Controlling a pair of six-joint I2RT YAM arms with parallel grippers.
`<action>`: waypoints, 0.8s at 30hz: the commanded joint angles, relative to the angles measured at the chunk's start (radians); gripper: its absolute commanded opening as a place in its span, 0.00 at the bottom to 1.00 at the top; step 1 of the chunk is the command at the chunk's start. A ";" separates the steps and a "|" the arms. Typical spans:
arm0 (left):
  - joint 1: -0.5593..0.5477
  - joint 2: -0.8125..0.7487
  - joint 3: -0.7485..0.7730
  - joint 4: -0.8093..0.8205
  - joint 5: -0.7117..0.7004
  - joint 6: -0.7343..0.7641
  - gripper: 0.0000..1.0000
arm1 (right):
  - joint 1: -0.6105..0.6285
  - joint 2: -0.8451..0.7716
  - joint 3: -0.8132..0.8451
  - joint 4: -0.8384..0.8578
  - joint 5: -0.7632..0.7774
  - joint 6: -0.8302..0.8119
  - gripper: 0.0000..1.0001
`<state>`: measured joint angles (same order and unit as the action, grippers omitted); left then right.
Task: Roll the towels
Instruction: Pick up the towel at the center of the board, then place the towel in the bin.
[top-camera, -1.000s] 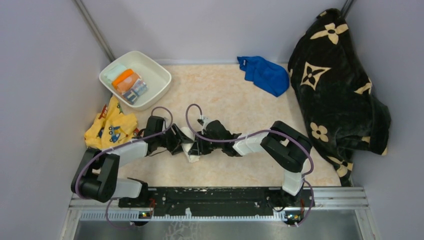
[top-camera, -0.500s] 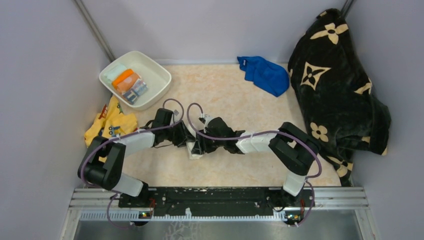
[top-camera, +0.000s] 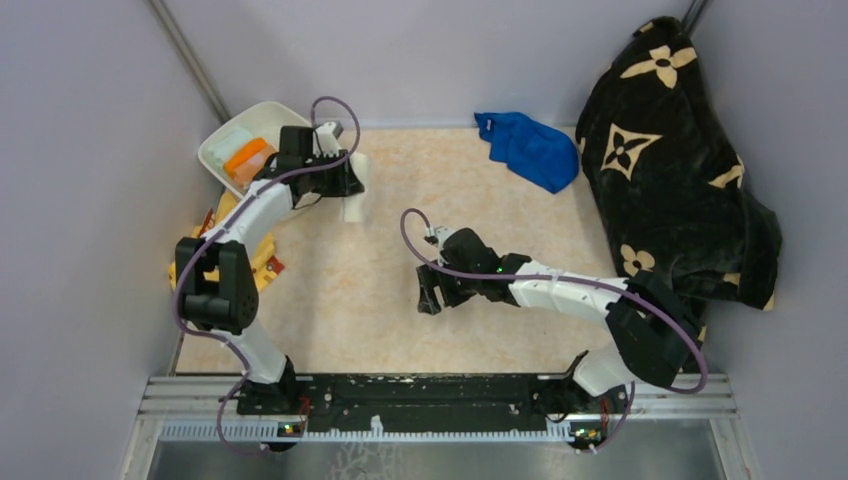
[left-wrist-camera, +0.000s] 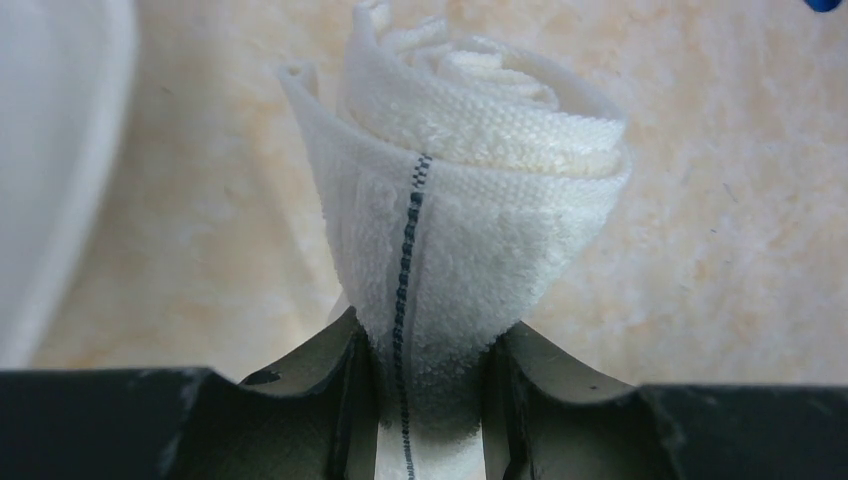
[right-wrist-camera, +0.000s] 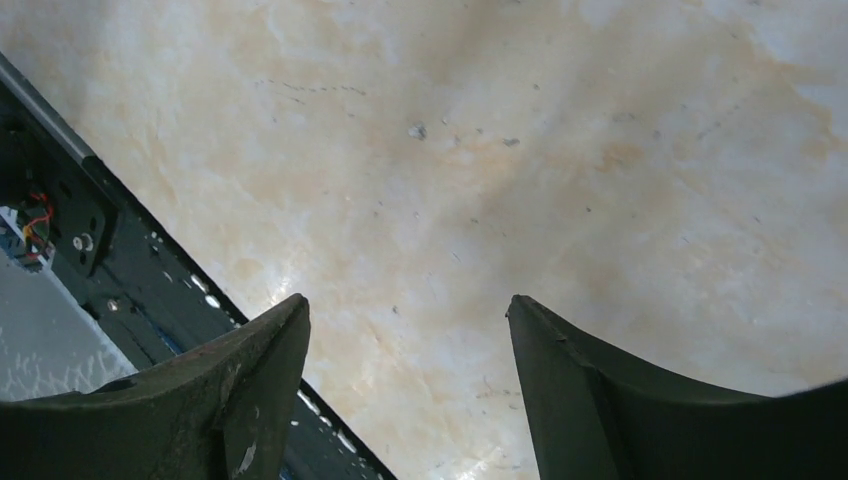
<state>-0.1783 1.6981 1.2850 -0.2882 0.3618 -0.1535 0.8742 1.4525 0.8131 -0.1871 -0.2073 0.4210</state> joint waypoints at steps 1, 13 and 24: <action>0.073 0.067 0.173 -0.155 0.021 0.224 0.18 | -0.034 -0.074 -0.030 -0.070 0.017 -0.043 0.73; 0.271 0.263 0.538 -0.348 0.103 0.472 0.20 | -0.055 -0.008 0.011 -0.119 0.018 -0.087 0.73; 0.331 0.434 0.608 -0.444 0.020 0.583 0.20 | -0.062 0.066 0.073 -0.145 0.001 -0.099 0.74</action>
<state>0.1421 2.1006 1.8500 -0.6765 0.4061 0.3622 0.8261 1.5017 0.8154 -0.3325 -0.2008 0.3412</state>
